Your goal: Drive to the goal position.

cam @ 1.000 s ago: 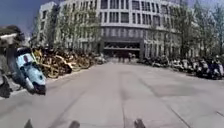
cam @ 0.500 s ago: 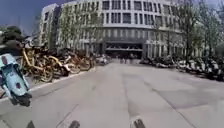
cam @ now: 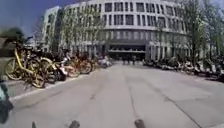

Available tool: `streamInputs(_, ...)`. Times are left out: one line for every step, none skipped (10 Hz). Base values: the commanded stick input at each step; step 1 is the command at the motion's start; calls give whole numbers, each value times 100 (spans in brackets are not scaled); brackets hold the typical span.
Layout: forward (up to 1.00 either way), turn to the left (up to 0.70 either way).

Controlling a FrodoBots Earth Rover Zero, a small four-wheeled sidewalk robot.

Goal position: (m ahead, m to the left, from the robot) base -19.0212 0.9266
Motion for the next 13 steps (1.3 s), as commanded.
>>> streamInputs(0,-82)
streamInputs(0,-85)
streamInputs(0,-85)
streamInputs(0,-11)
streamInputs(0,-2)
streamInputs(0,0)
streamInputs(0,0)
streamInputs(0,-26)
streamInputs(17,-55)
streamInputs(74,-37)
streamInputs(85,-34)
streamInputs(85,-34)
streamInputs(85,-34)
